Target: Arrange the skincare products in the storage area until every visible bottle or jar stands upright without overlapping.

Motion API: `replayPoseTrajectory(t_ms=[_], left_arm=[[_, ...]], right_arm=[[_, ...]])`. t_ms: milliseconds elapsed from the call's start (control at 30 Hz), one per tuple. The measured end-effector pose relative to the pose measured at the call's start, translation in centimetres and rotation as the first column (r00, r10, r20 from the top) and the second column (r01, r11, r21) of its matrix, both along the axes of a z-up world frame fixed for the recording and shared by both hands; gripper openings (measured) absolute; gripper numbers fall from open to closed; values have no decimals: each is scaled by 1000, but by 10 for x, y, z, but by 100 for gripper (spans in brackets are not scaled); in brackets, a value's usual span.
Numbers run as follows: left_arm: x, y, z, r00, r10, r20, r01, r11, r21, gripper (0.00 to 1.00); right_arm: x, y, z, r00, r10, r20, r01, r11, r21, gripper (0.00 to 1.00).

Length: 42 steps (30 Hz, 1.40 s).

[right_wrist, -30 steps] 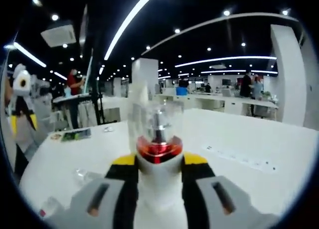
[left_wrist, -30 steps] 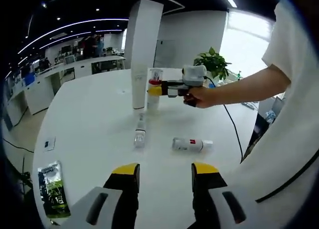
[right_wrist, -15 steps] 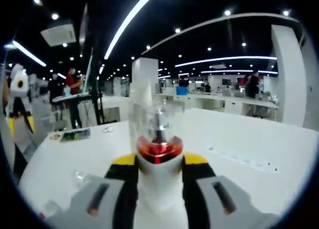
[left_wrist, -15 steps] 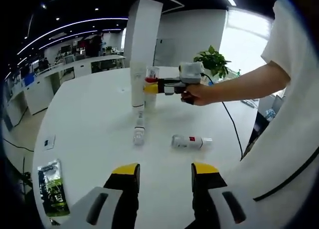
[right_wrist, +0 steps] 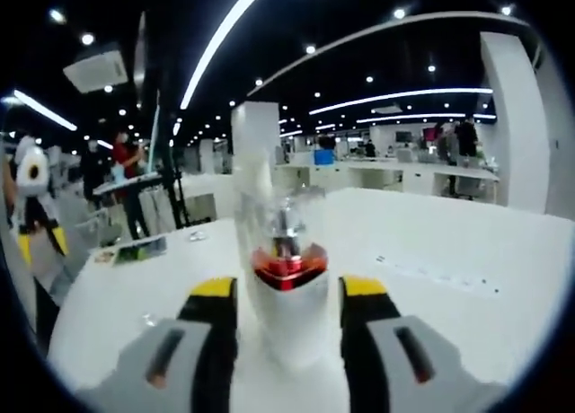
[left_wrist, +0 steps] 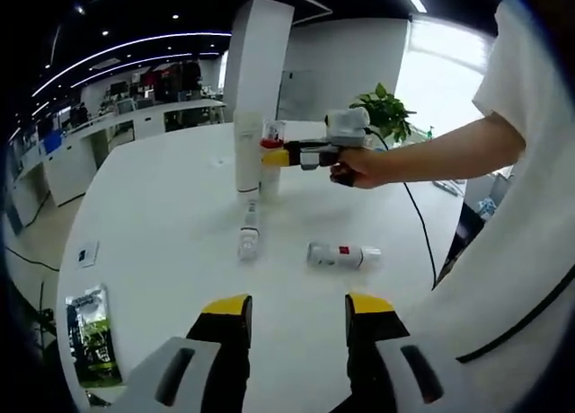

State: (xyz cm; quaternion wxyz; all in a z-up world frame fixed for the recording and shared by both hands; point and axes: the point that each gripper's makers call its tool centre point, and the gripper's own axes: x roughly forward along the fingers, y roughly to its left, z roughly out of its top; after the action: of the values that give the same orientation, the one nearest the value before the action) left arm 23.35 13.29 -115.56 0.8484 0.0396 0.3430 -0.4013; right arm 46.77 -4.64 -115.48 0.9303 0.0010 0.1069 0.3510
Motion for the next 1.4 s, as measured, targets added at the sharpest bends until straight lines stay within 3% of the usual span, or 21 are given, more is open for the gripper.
replayPoseTrajectory(t_ms=[100,167,233,300,367,467,500,600,733,800,867,1200,1300,1400], left_arm=[[-1,0,1,1000,7,4,-7,1000,-7,42],[-3,0,1,1000,11,6,-11,1000,-12,42],[-6,-1,-1,1000,11,1,-11,1000,-16,42],[-10,-3,-2,1000,1,5,-1,1000,-13,41],[-10,-3,-3,1000,-13,29,13,1000,5,38],[-9,-10,4,999,7,32,-6,998,-58,38],[-9,-11,6,1000,16,26,-14,997,-72,38],[-12,-16,7,1000,1,15,1,995,-96,35],[-13,-21,8,999,-27,20,29,996,-89,29],[-12,-24,7,1000,-28,15,29,995,-93,29],[-12,-29,6,999,-43,15,44,996,-82,29],[-9,-35,11,995,-93,31,95,993,-70,29],[-13,-33,10,995,-102,16,103,992,-72,29],[-15,-27,11,995,-95,18,96,992,-76,29]], right_arm=[[-13,-5,-5,996,-25,-81,30,998,61,54],[-33,-16,-24,966,-76,-248,101,991,90,60],[-49,-16,-33,945,-64,-319,94,993,78,63],[-68,-16,-34,954,-54,-296,75,995,60,60],[-91,-14,-35,950,-37,-309,54,997,47,59],[-122,-8,-43,925,-3,-379,21,999,44,59],[-142,-2,-50,908,28,-417,-16,999,32,60],[-171,7,-56,895,54,-442,-64,998,-7,64],[-193,11,-60,883,78,-464,-105,994,-34,66],[-200,13,-63,881,84,-465,-130,989,-68,63],[-211,14,-72,878,100,-469,-191,970,-149,57],[-222,21,-97,889,118,-442,-294,888,-354,34],[-225,24,-102,880,117,-461,-307,880,-362,33],[-219,27,-102,886,118,-448,-304,877,-371,26]])
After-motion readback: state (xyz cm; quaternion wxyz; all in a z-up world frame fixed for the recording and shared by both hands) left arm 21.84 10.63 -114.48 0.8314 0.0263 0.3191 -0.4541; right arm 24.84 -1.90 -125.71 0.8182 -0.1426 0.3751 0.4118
